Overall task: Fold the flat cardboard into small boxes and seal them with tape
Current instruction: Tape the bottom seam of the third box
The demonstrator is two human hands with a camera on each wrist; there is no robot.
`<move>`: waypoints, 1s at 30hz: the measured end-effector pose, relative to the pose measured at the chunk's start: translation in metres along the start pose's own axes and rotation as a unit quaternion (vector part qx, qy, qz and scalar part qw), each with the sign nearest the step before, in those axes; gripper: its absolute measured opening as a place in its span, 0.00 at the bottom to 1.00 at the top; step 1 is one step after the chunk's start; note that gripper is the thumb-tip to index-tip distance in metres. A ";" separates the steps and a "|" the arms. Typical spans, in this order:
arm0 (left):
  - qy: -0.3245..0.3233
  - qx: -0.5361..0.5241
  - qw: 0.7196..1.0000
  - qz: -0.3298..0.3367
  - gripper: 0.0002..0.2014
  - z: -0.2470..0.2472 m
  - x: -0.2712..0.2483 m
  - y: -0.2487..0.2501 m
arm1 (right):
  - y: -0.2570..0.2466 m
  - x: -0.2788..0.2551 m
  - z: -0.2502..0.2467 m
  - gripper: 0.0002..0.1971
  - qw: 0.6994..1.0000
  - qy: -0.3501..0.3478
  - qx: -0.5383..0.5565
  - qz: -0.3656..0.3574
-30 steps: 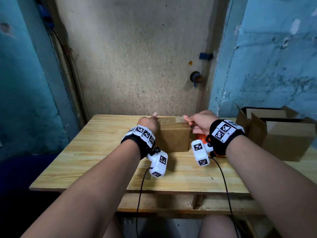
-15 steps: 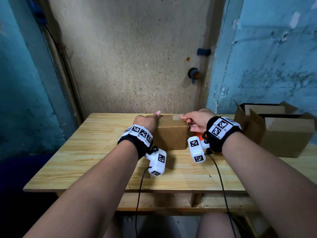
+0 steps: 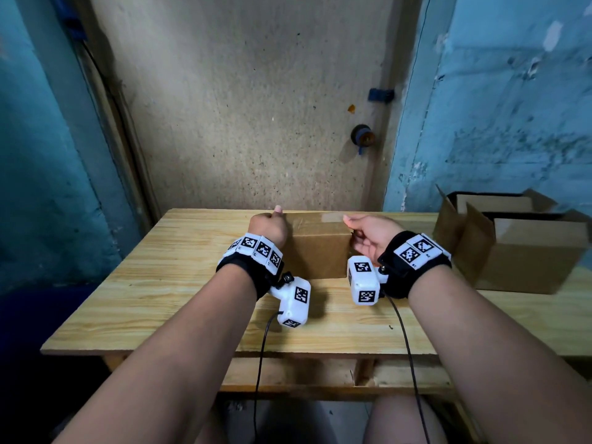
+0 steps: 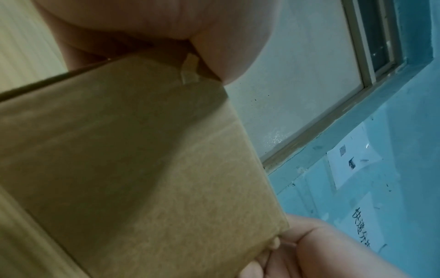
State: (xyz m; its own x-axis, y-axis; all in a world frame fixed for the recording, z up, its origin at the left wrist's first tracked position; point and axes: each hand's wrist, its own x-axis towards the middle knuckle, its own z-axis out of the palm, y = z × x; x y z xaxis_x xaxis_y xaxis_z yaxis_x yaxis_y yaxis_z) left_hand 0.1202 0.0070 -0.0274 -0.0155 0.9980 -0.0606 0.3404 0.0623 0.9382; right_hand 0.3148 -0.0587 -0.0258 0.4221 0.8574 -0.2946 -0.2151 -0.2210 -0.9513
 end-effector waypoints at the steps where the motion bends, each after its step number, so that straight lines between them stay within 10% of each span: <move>1: 0.004 -0.003 1.000 -0.005 0.25 -0.001 -0.001 0.000 | 0.010 0.011 -0.002 0.07 1.000 -0.003 -0.011 -0.006; 9: -0.014 0.103 0.994 0.019 0.23 -0.001 -0.005 0.010 | 0.018 -0.017 0.000 0.10 0.998 0.022 -0.030 0.044; 12: -0.024 0.156 0.987 0.042 0.21 0.001 -0.006 0.013 | -0.014 -0.025 0.014 0.26 0.993 0.033 -0.116 0.005; 18: -0.034 0.209 0.974 0.074 0.16 0.004 -0.010 0.022 | -0.027 -0.036 0.064 0.35 0.914 0.050 -0.393 -0.083; 23: -0.022 0.236 0.964 0.117 0.37 0.008 -0.016 0.009 | -0.015 -0.027 0.067 0.31 0.831 0.103 -0.534 -0.119; 30: -0.059 0.200 0.977 0.043 0.32 0.007 -0.001 0.016 | -0.018 -0.020 0.060 0.29 0.813 0.090 -0.560 -0.129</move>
State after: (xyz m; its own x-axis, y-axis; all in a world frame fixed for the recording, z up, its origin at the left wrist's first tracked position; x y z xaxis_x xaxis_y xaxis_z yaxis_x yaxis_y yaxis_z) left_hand 0.1317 0.0065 -0.0149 0.1288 0.9905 -0.0486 0.6768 -0.0520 0.7343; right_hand 0.2576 -0.0444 0.0032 0.4687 0.8832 0.0157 0.7965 -0.4148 -0.4400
